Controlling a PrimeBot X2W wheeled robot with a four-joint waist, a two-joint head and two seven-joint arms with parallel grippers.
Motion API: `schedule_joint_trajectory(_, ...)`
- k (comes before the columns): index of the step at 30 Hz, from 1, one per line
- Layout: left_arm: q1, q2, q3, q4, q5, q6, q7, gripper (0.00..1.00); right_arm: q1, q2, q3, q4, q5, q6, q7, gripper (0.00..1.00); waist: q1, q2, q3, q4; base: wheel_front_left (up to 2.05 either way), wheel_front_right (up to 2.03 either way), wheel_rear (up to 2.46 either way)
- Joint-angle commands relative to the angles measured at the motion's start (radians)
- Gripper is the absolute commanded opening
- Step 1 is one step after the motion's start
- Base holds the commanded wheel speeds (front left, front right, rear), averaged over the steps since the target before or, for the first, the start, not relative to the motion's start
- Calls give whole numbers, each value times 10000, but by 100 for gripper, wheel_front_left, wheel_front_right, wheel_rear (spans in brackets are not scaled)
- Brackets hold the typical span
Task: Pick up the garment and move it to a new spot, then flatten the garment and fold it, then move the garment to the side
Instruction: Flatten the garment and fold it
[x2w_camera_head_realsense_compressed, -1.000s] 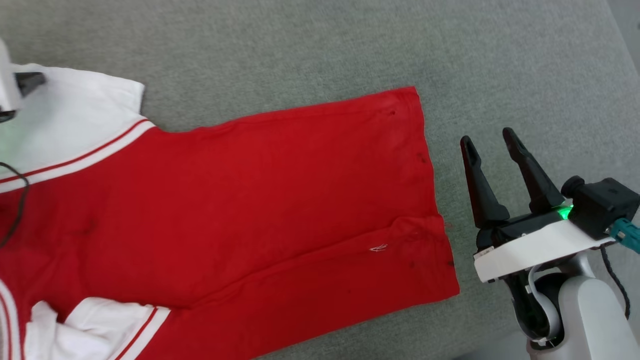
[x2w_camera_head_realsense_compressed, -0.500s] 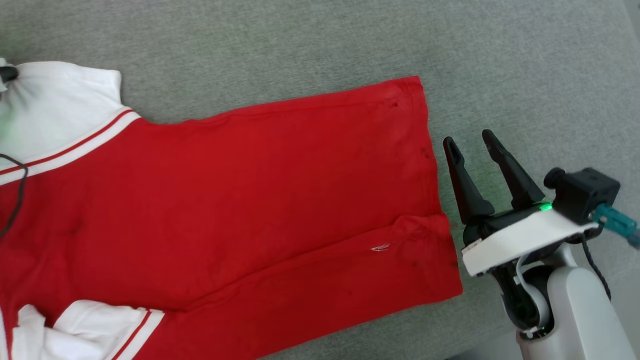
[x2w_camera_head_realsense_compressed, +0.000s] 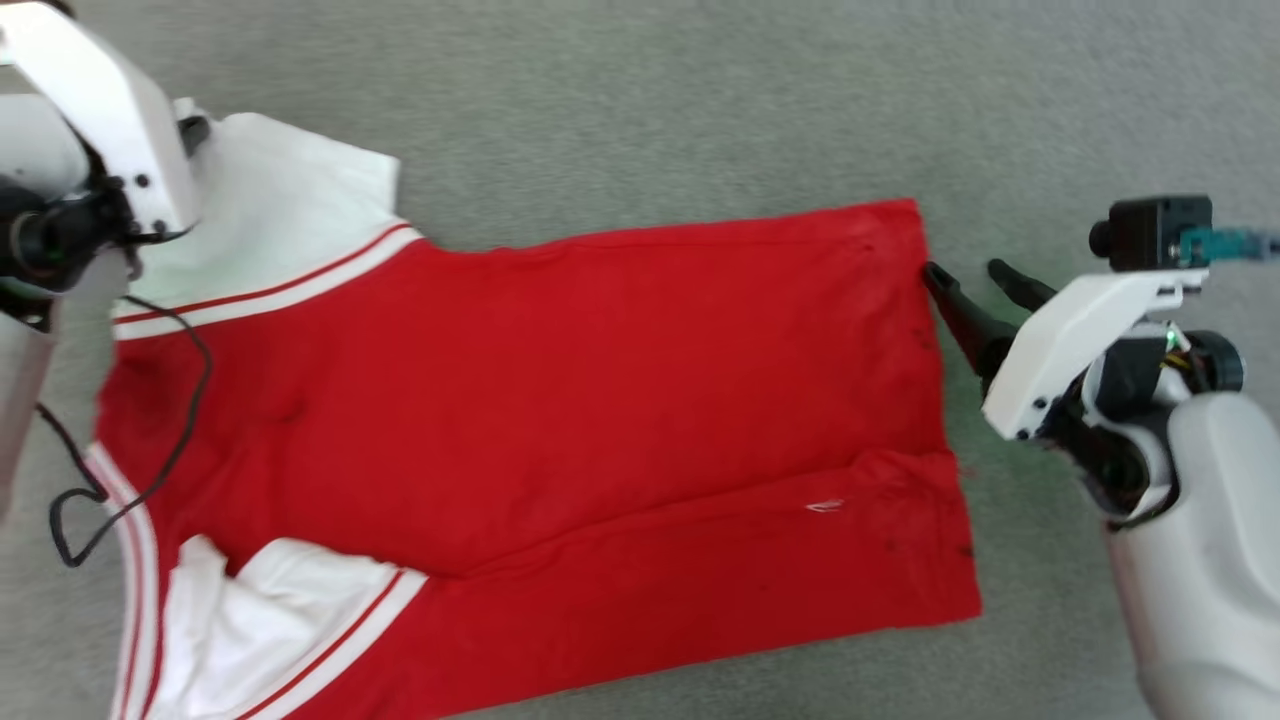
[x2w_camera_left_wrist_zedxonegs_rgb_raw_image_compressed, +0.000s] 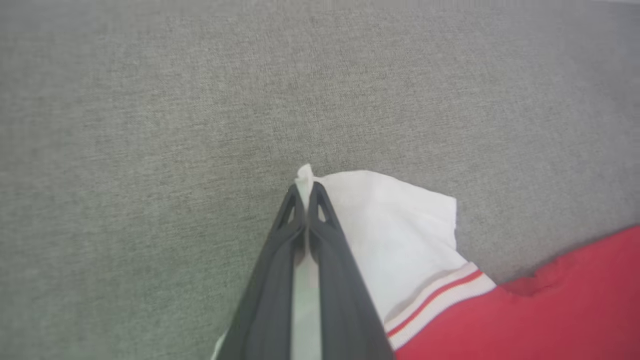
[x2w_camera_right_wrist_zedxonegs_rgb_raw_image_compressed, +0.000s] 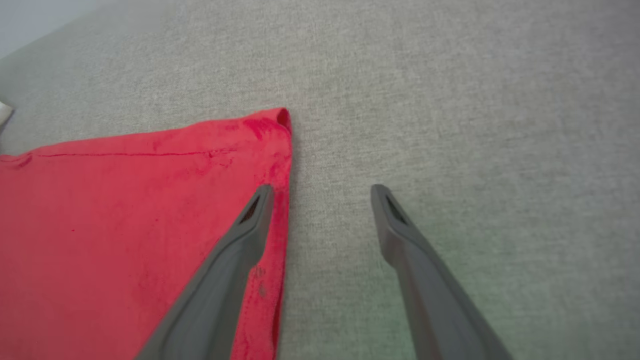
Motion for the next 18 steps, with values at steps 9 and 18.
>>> schedule_joint_trajectory(9,-60,-449,-205,-564,236,-389,-681,0,-1760,-493,-77,2023,-47,-1,2063,100,-1,0,-266,1224,0,0,0)
schedule_joint_trajectory(18,223,-514,-122,-776,150,-547,-1179,0,-2521,-322,190,3873,-359,0,3871,0,-1,0,-219,1542,0,0,0)
